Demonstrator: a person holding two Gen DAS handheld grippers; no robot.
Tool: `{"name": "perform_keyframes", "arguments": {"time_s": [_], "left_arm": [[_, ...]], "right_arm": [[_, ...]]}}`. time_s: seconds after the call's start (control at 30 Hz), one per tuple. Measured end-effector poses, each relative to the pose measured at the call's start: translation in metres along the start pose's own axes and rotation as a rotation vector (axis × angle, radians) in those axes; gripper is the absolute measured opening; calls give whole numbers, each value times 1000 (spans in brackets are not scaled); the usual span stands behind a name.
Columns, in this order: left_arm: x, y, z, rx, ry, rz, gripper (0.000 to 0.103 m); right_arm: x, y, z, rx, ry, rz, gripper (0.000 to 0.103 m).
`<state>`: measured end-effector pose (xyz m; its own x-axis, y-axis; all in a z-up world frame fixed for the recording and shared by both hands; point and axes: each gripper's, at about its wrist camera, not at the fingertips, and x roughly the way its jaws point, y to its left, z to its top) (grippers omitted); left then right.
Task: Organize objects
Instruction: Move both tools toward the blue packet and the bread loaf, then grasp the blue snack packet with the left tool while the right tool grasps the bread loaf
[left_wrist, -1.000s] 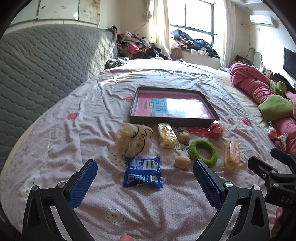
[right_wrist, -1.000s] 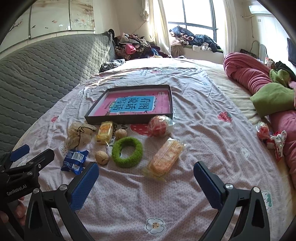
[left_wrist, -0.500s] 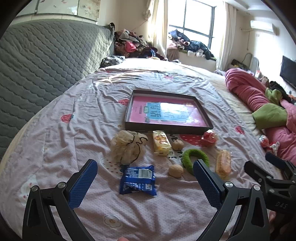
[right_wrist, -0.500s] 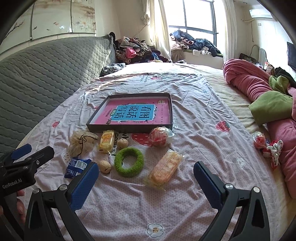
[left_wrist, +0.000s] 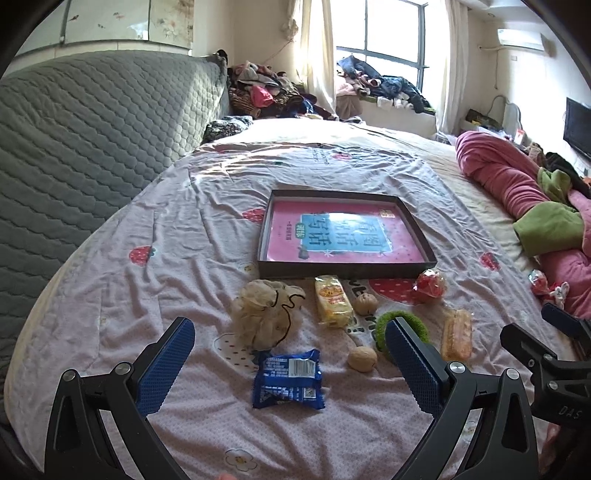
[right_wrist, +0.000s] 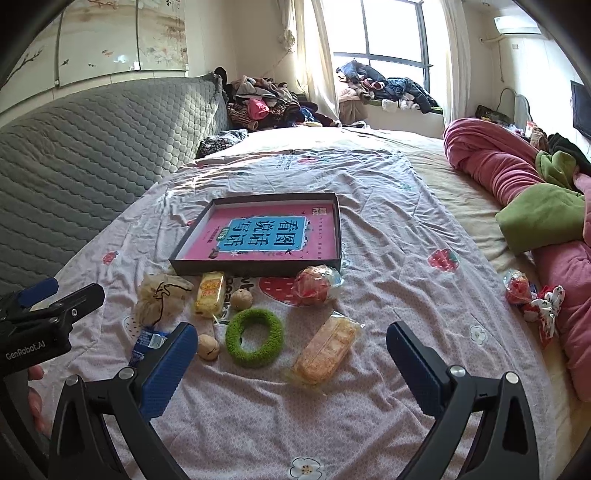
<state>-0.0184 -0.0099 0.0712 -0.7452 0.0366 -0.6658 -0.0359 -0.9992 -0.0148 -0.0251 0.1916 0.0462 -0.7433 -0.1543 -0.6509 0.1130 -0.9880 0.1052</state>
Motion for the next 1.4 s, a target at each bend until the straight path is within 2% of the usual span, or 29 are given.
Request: {"name": "perform_keyframes", "arguments": {"time_s": [0.17,0.33,0.73,0.93,1.13,1.4], "left_arm": [[13,0,-5,-31,27,-20,103],[29,-1,-15,-10,46,23,103],[70,-3,-49,18,124,40,103],[86,-6,-56,27,147,41,103],[100,-7,-61,39,169,53,103],[114,-2,-64,24,188,52,103]], "right_arm": [[8,-4,0,15,17,10,103],[19,-6,-4,20,38,10,103],[54,-24,-23,54,111,-15,103],[71,-31,-30,74,153,-12,103],[86,-35,-36,77,192,-55,103],[96,-38,-37,82,207,-60,102]]}}
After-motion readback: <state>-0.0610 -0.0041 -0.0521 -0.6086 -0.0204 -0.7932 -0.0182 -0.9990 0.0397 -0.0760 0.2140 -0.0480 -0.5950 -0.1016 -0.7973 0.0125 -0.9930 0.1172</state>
